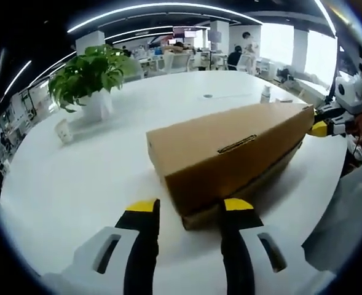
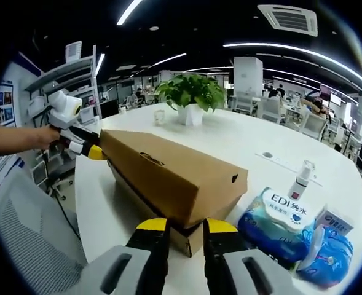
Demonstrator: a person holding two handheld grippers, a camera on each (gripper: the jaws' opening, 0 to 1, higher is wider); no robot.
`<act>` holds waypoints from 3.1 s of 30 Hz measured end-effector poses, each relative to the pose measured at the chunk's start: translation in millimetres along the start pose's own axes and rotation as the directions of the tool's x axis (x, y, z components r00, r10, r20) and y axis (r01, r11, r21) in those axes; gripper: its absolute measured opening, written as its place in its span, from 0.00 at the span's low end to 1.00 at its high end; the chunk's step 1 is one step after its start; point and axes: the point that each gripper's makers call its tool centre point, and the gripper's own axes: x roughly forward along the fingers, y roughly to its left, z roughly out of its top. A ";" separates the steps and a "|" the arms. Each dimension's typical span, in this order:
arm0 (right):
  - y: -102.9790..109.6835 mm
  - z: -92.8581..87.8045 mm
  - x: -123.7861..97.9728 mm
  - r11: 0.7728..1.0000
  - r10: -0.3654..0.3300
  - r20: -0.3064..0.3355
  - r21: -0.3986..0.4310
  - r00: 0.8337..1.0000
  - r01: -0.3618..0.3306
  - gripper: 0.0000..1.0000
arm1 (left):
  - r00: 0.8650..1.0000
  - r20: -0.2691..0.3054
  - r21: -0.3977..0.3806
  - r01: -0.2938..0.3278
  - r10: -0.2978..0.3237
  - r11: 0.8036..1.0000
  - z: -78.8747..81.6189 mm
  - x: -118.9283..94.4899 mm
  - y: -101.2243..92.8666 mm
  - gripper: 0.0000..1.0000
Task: Operate the shoe box by opening the lid, removing the specified soft item, and placing it in the target area until the item is outside and the box remains undamaged.
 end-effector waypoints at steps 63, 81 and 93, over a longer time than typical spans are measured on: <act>5.3 -4.4 7.1 0.995 0.021 -0.020 -0.098 1.000 -0.023 0.28 | 0.999 -0.010 0.038 0.037 -0.037 0.999 -4.1 5.3 -8.7 0.39; 3.9 -15.7 17.2 0.997 -0.007 -0.058 -0.079 0.998 0.002 0.28 | 0.999 -0.034 0.024 0.035 -0.034 0.999 -11.6 19.1 -4.5 0.38; -6.3 -12.0 28.6 0.997 -0.018 -0.074 -0.077 0.997 0.012 0.27 | 0.998 -0.044 0.035 0.048 -0.046 0.998 -0.2 33.2 3.9 0.38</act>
